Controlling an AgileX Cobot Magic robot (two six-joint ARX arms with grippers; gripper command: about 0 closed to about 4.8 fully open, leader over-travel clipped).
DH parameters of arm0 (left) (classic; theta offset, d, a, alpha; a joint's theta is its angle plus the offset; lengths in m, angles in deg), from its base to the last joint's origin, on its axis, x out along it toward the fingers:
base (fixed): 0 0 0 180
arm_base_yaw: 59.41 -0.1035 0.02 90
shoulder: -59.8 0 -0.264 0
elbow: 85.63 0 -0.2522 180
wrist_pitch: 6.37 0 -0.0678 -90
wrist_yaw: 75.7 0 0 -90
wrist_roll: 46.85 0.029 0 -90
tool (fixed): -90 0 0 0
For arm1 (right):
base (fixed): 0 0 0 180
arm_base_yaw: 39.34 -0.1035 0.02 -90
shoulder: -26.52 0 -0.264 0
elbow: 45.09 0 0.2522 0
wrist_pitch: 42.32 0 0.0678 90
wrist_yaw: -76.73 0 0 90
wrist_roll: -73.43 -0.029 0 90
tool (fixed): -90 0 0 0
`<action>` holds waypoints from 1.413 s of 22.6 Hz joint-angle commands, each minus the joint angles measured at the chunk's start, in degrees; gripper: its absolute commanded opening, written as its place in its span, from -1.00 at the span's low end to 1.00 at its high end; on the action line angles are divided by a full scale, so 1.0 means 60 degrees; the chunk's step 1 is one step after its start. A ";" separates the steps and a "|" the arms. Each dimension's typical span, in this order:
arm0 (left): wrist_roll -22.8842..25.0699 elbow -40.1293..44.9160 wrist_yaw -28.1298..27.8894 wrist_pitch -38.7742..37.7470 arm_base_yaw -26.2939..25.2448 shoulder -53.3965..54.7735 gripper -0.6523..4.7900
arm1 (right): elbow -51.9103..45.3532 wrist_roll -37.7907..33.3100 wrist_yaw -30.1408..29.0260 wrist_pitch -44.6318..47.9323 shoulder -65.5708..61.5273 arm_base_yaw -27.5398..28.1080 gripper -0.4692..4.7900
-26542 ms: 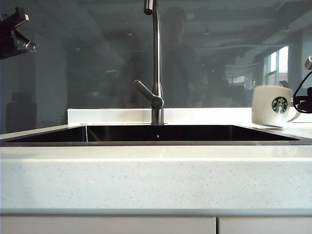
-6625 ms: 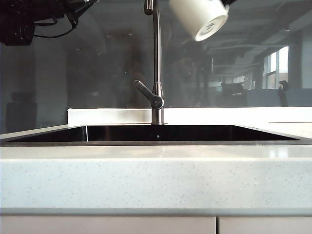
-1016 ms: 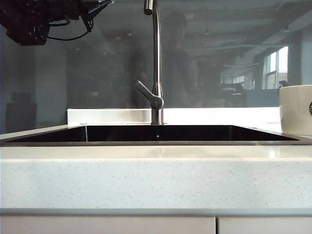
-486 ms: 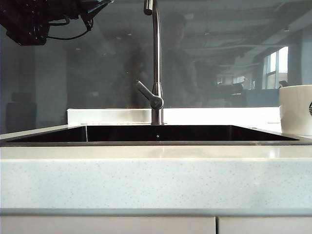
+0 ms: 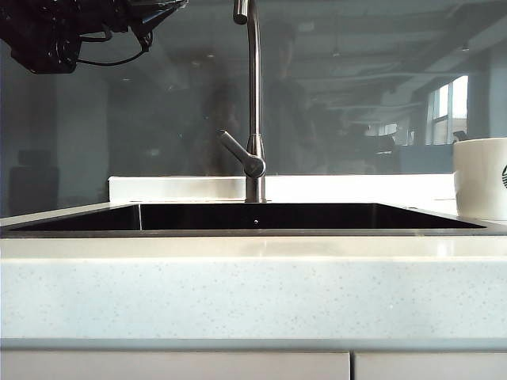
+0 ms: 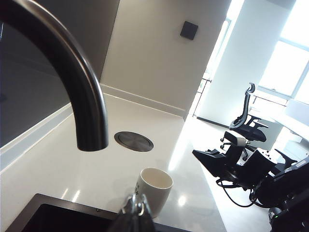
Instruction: Pick up the mug next to the sink, go to the faucet to get some water, pour the water into the sink, and finally put the mug back to its place.
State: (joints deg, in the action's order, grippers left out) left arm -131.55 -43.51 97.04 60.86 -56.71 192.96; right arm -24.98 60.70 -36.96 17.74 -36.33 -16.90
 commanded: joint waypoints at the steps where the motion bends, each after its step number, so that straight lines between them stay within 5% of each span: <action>1: 0.0044 -0.0033 0.0004 0.0302 0.0018 -0.0062 -0.77 | 0.0022 -0.0135 -0.0109 0.0164 0.0393 -0.0007 -0.82; 14: 0.0036 -0.0033 0.0007 0.0299 0.0036 -0.0062 -0.77 | 0.0018 -0.0127 -0.0080 -0.0350 0.0393 0.0004 -0.82; 17: -0.1075 -0.0033 0.0011 -0.0095 0.0033 -0.0084 -0.77 | 0.0018 -0.0127 -0.0080 -0.0350 0.0393 0.0004 -0.82; 19: -0.0874 -0.0033 0.1384 -0.0951 0.0036 -0.0288 -0.77 | 0.0018 -0.0127 -0.0080 -0.0346 0.0393 0.0004 -0.82; 22: 0.0131 -0.0033 0.1319 -0.1905 0.0069 -0.0681 -0.77 | 0.0018 -0.0127 -0.0080 -0.0350 0.0393 0.0004 -0.82; 24: 0.1304 -0.0033 0.1315 -0.2688 0.0168 -0.1086 -0.77 | 0.0018 -0.0127 -0.0080 -0.0346 0.0393 0.0004 -0.83; 26: 0.4976 -0.0029 0.1107 -0.5730 0.0211 -0.2135 -0.77 | 0.0018 -0.0127 -0.0080 -0.0350 0.0393 0.0004 -0.82; 29: 0.9417 -0.0029 -0.0160 -1.0663 0.0157 -0.3155 -0.77 | 0.0018 -0.0127 -0.0080 -0.0346 0.0393 0.0004 -0.82; 30: 1.1347 -0.0029 -0.1432 -1.3100 0.0113 -0.3603 -0.77 | 0.0018 -0.0127 -0.0080 -0.0342 0.0393 0.0004 -0.82; 31: 1.3697 -0.0033 -0.5136 -1.6888 0.0189 -0.4397 -0.77 | 0.0018 -0.0127 -0.0076 -0.0346 0.0393 0.0004 -0.82; 32: 1.4189 -0.0029 -0.7293 -1.8068 0.0328 -0.4728 -0.77 | 0.0018 -0.0127 -0.0080 -0.0342 0.0393 0.0004 -0.82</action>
State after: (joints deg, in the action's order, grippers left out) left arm -63.62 -43.59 79.46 -14.94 -55.86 167.24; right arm -24.95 60.18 -37.52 14.70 -34.14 -16.88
